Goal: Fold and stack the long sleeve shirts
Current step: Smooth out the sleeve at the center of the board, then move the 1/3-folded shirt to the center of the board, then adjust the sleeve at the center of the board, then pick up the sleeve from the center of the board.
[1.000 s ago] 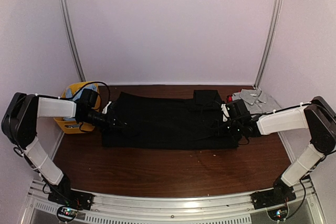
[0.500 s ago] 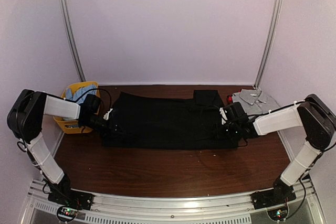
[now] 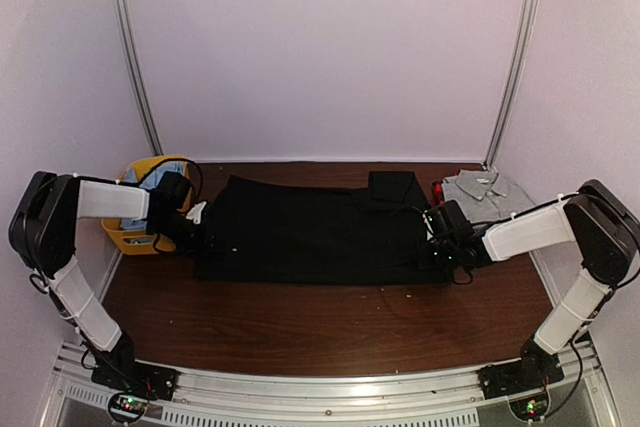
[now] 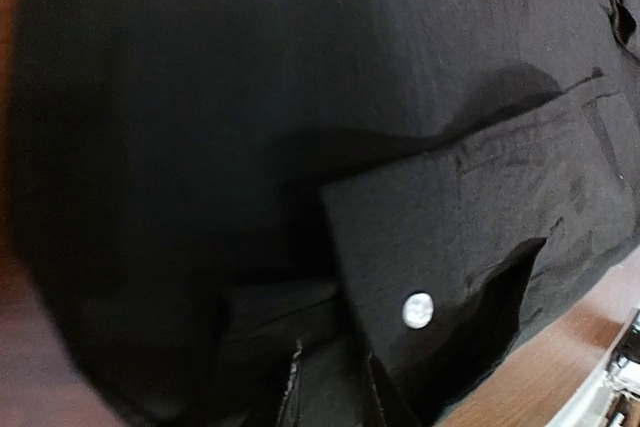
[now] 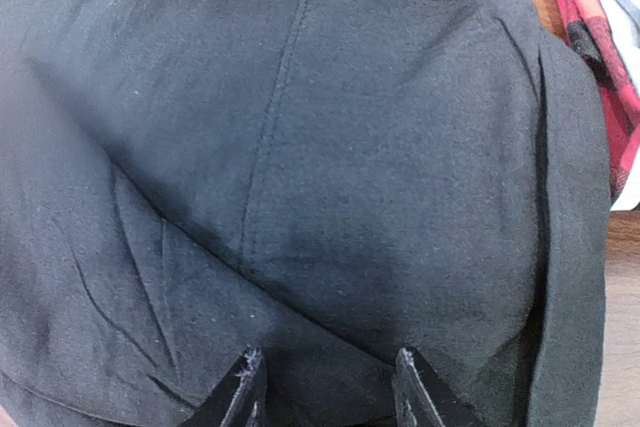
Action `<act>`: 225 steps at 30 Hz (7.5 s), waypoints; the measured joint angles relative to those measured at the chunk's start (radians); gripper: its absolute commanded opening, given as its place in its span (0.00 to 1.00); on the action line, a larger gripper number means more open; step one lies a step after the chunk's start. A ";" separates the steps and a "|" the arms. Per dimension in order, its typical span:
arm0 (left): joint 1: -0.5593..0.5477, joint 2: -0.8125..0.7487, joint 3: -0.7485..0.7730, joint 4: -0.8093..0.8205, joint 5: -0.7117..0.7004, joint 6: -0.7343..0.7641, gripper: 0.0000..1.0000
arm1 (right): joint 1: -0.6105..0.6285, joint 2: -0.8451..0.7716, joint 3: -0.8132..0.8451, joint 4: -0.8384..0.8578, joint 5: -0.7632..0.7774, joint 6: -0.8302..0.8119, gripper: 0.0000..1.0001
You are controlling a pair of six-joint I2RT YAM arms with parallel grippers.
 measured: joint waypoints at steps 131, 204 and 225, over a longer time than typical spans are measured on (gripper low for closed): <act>-0.441 -0.426 -0.073 0.146 -0.449 -0.153 0.97 | -0.227 0.358 0.483 -0.121 -0.235 0.068 0.44; -0.441 -0.296 -0.086 0.188 -0.407 -0.138 0.96 | -0.169 -0.274 -0.165 -0.063 -0.460 0.190 0.16; -0.441 -0.271 -0.086 0.192 -0.392 -0.138 0.95 | -0.057 -0.276 -0.214 -0.050 -0.423 0.248 0.32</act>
